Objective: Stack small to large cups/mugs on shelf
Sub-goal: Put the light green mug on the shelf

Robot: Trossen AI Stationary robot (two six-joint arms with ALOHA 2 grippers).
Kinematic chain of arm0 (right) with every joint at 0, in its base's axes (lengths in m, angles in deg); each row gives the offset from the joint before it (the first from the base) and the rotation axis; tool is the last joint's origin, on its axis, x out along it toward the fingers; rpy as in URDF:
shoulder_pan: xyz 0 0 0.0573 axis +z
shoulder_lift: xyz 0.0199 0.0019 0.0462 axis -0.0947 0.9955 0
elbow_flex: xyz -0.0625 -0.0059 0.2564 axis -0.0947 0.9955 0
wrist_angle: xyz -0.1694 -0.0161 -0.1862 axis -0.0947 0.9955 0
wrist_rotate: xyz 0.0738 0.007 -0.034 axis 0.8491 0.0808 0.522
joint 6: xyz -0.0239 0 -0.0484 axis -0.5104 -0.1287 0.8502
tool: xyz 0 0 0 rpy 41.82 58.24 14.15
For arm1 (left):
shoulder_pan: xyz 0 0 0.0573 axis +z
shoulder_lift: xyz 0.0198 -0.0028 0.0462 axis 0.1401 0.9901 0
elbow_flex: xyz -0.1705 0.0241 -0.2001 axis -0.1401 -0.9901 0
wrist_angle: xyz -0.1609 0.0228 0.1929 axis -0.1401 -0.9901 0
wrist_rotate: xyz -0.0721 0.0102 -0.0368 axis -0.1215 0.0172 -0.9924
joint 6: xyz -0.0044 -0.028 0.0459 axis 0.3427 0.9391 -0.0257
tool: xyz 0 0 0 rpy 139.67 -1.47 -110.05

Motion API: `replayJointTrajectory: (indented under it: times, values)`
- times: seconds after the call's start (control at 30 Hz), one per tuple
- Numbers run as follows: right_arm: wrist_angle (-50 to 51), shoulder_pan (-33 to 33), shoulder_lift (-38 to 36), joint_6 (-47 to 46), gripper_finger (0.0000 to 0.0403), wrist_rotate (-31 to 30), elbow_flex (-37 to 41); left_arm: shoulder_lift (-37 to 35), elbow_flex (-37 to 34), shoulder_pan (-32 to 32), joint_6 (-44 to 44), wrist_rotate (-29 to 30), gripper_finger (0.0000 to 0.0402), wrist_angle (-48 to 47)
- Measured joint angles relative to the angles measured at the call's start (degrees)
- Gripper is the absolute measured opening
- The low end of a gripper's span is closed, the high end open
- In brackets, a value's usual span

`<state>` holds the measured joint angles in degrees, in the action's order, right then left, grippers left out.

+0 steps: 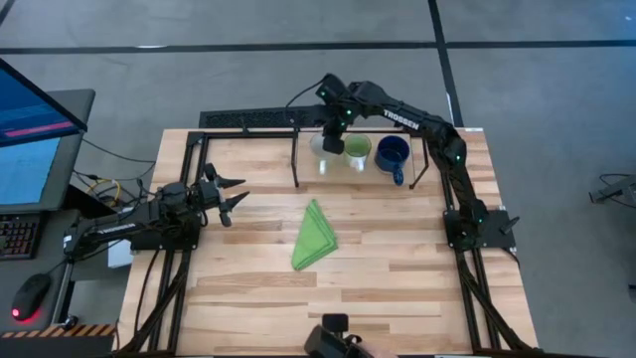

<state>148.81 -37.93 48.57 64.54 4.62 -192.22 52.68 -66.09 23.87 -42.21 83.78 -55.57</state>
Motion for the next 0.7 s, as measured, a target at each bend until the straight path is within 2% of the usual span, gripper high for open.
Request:
replayJointTrajectory:
  times: [0.47,0.7]
  values:
    - [-0.82,0.07,1.62,1.23,0.0025,3.78,0.33,0.0,0.0,0.02,0.05,0.0,0.0166,0.0]
    - [-1.9,-0.13,1.92,1.6,0.0075,2.28,0.59,0.0,0.01,0.02,0.09,-0.02,0.0166,0.0]
